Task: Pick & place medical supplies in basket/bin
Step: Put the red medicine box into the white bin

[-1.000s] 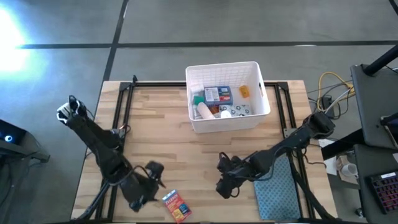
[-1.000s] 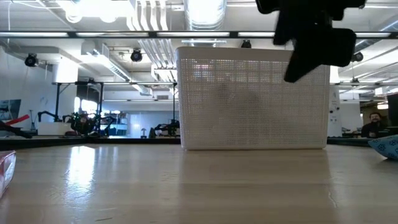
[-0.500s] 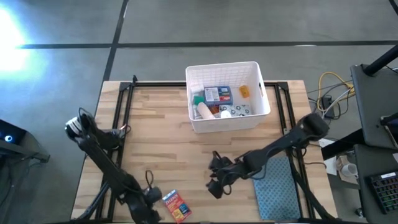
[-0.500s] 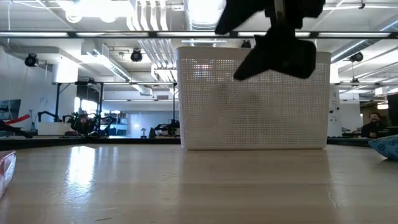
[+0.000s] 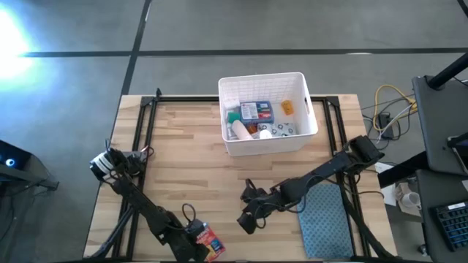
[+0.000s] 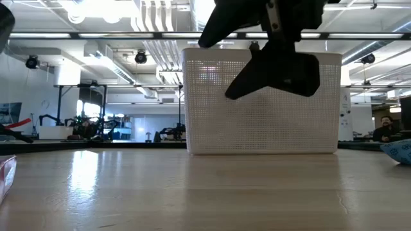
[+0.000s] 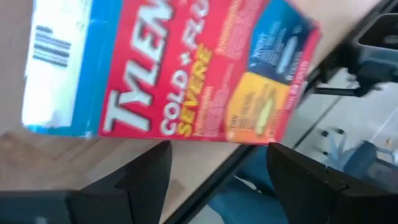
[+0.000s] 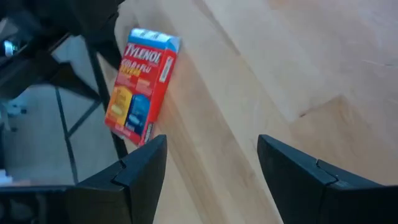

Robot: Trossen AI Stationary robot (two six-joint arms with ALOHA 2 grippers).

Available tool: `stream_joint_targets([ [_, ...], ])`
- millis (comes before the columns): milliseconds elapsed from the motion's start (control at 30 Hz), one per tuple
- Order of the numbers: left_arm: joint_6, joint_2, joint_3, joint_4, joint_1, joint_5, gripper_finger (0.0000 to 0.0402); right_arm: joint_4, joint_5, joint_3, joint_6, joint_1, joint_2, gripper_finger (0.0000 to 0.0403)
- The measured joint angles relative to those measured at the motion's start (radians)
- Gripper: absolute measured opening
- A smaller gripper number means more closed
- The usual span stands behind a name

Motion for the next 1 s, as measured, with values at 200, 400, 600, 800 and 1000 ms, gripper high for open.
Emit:
stream_joint_targets([
  [200, 0.06, 0.018, -0.012, 0.016, 0.046, -0.061, 0.0242, 0.025, -0.026, -0.001, 0.026, -0.01, -0.001, 0.024],
  [400, 0.115, 0.019, -0.027, 0.011, 0.116, -0.173, 0.0242, 0.028, -0.074, -0.017, 0.101, -0.029, -0.002, 0.024],
  [600, 0.231, 0.022, -0.022, 0.019, 0.205, -0.202, 0.0242, 0.061, -0.089, -0.055, 0.245, -0.054, -0.002, 0.024],
  [800, 0.305, 0.021, -0.036, 0.027, 0.247, -0.192, 0.0229, 0.167, -0.14, -0.111, 0.371, -0.023, -0.001, 0.024],
  [1000, 0.379, 0.021, -0.057, 0.03, 0.248, -0.2, 0.0192, 0.174, -0.14, -0.135, 0.435, 0.014, -0.001, 0.024],
])
